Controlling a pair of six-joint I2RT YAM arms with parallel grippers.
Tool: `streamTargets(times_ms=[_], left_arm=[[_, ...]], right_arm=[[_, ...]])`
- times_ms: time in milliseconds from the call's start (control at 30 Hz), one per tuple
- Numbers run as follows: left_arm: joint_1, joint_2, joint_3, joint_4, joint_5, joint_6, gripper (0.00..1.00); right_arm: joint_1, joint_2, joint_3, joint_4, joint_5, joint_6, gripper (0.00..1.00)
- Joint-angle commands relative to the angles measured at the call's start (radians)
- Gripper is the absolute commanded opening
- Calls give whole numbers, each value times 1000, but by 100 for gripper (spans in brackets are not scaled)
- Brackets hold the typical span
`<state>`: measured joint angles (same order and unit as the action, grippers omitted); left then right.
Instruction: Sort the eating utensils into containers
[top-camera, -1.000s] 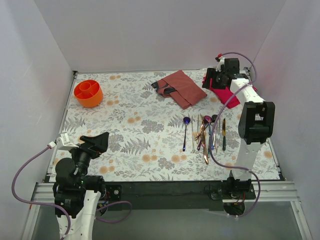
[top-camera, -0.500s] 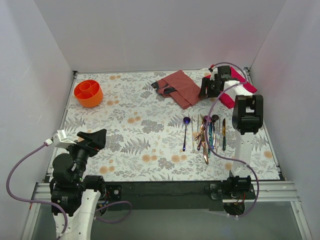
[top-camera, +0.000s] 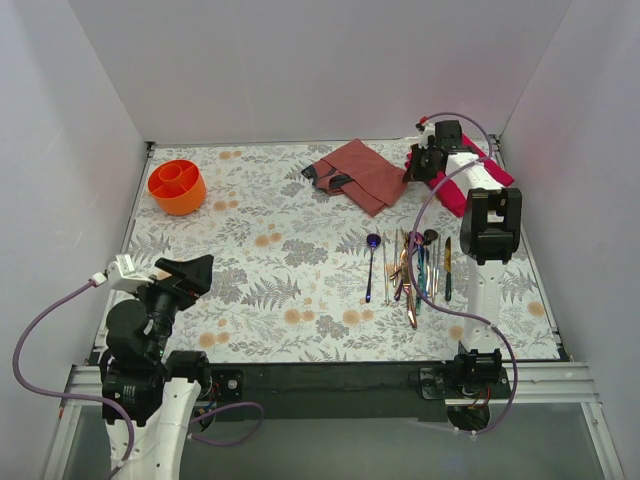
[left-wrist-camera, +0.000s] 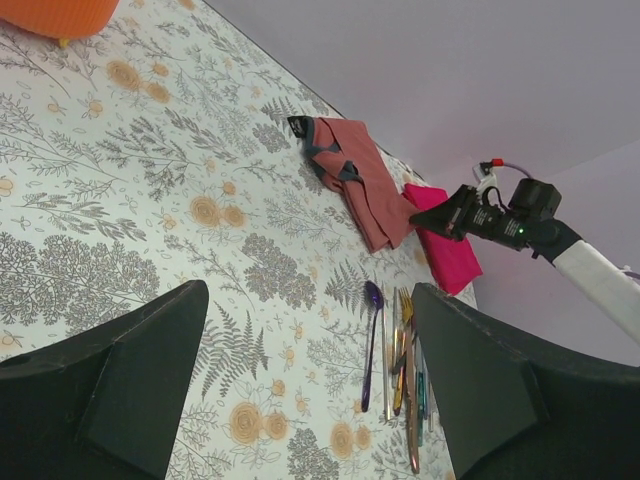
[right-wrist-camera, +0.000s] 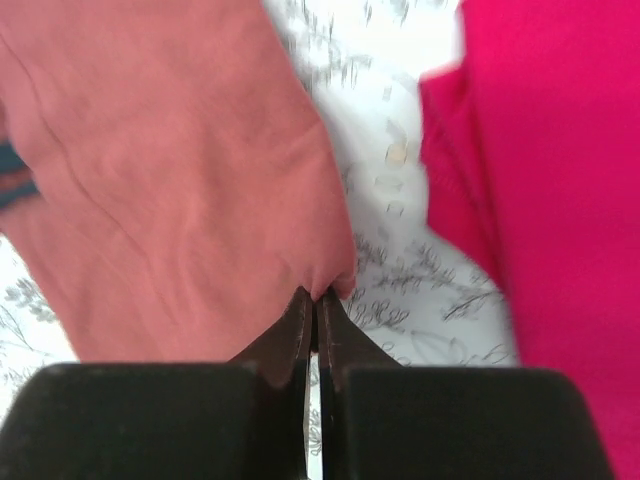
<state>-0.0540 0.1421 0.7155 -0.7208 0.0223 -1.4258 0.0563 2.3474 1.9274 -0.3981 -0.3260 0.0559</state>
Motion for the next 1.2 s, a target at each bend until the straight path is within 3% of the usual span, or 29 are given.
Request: streamTargets(times_ms=[0, 300, 567, 800, 867, 967, 1000, 1033, 1100, 1167], left_arm=[[5, 34, 4, 30, -1, 5, 84], [5, 59, -16, 66, -9, 11, 84], [5, 90, -33, 107, -7, 24, 84], [5, 108, -45, 132, -2, 39, 84], [5, 120, -37, 136, -2, 42, 84], [5, 132, -25, 141, 5, 48, 84], [5, 137, -24, 139, 5, 54, 84], [5, 139, -22, 139, 5, 56, 84], [5, 134, -14, 132, -1, 57, 84], [3, 131, -13, 130, -5, 56, 84]], right_arm=[[-3, -43, 145, 30, 108, -11, 1], [-10, -158, 128, 128, 457, -42, 1], [-23, -230, 78, 163, 584, -13, 1], [-18, -146, 64, 144, 218, 33, 1], [-16, -128, 55, 137, 179, 76, 1], [-16, -108, 41, 125, 205, 122, 37], [-15, -111, 38, 117, 249, 125, 57], [-10, -115, 39, 105, 272, 122, 66], [13, -132, 41, 91, 321, 102, 78], [36, -143, 42, 90, 367, 58, 78]])
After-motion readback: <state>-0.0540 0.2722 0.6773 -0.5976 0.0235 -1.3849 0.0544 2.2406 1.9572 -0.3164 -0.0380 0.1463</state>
